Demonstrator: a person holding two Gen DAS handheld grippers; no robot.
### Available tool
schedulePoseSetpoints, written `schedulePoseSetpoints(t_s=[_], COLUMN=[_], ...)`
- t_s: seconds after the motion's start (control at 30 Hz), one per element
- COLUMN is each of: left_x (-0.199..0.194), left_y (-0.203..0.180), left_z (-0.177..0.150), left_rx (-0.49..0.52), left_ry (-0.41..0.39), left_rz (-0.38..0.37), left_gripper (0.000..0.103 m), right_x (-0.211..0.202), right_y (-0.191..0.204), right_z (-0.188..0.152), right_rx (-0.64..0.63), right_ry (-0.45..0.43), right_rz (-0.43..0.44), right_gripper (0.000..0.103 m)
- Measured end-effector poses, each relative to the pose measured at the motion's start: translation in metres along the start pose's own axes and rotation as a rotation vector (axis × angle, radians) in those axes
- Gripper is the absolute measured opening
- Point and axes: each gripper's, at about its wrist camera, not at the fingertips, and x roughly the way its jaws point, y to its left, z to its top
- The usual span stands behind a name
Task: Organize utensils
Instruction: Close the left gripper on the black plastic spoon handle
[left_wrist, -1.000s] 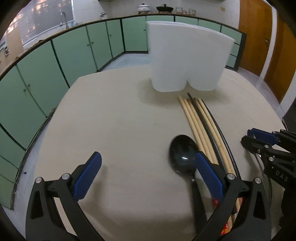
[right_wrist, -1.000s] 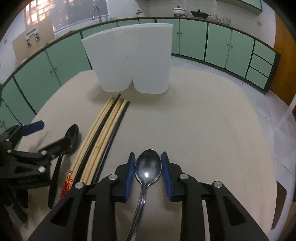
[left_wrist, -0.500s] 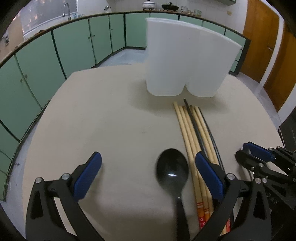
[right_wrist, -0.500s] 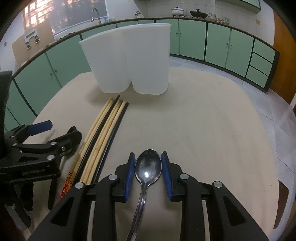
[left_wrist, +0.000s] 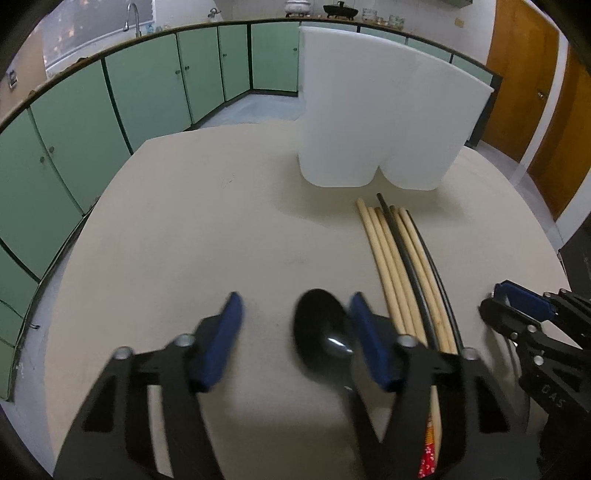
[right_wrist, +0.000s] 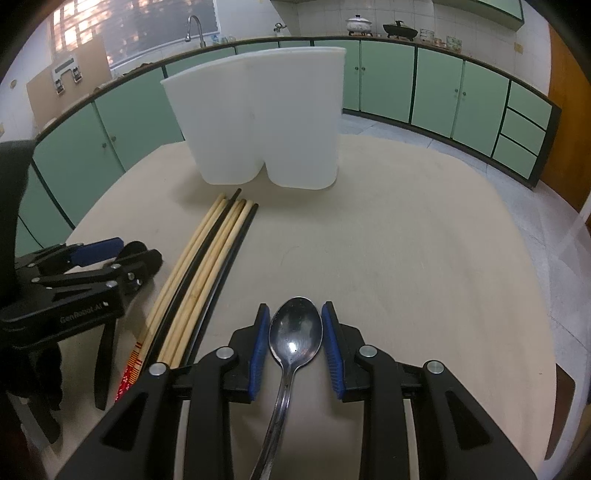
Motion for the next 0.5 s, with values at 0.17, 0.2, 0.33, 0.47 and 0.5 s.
schedulePoseSetpoints(t_s=[0.17,0.2,0.33,0.47,0.5], left_x=[-0.001,-0.001,-0.003,-0.017,-0.022], left_y=[-0.007,-0.007,-0.007,0.003,0.004], left_z=[-0.002,-0.003,-0.005,-0.006,-0.006], left_rx=[0.024,0.026,0.014,-0.024,-0.020], left_ry=[-0.018,-0.021,-0.042,-0.123,-0.152], left_rz=[-0.028,-0.029,-0.049,-0.081,-0.073], left_gripper=[0.030,0.029,0.029,0.029,0.028], right_x=[-0.001,-0.001,-0.004,-0.021,-0.028], right_y=[0.004,0.005,0.003,-0.006,-0.008], right_z=[0.000,0.000,-0.003,-0.004,-0.004], right_rx=[-0.010,-0.011,0.000,0.049,0.055], right_ry=[-0.001,-0.001,-0.019,-0.109,-0.140], right_rz=[-0.027,-0.027,-0.015,0.011,0.011], right_gripper=[0.029,0.029,0.028,0.028,0.028])
